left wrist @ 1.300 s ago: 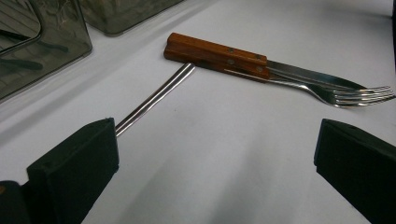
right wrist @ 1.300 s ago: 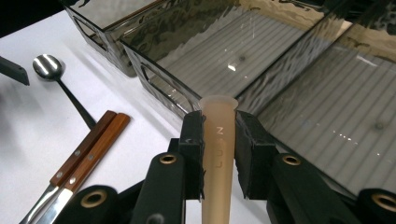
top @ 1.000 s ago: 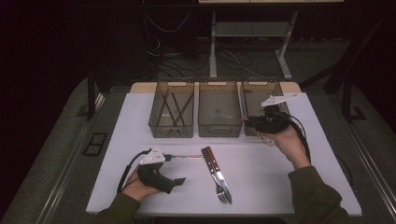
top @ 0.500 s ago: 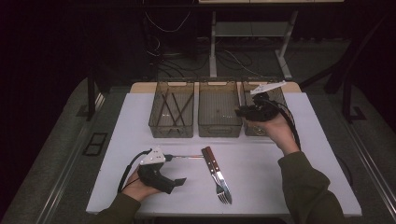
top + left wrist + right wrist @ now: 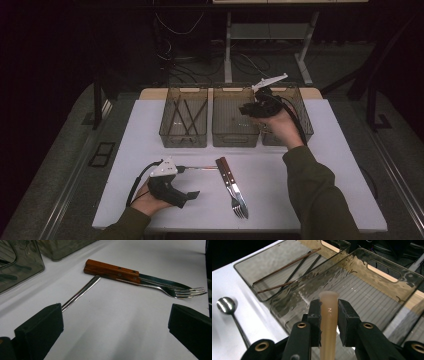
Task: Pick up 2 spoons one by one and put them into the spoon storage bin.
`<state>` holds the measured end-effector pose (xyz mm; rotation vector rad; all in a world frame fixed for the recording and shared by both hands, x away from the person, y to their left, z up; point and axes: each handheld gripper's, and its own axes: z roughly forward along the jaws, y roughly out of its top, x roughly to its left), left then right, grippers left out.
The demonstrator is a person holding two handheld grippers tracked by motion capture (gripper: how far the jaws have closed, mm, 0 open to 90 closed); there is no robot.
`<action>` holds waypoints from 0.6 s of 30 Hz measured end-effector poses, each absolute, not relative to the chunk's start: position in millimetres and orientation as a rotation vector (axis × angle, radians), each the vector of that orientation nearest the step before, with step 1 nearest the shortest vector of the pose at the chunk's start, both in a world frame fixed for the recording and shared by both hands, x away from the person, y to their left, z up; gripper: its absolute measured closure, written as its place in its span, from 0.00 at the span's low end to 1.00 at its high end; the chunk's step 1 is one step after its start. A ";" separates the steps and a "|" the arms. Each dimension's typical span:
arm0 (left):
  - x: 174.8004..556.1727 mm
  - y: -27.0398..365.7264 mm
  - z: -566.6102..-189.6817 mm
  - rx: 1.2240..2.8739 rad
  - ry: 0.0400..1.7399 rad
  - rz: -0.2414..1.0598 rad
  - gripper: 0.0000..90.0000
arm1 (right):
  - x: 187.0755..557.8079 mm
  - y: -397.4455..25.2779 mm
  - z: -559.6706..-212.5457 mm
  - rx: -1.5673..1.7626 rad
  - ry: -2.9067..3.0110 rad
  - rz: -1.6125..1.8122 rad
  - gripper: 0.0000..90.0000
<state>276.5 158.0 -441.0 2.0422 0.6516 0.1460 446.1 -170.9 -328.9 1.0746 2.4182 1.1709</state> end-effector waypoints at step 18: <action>276.0 158.0 -440.2 2.046 0.638 0.145 0.00 | 486.5 -144.8 -368.4 1.185 2.452 1.126 0.82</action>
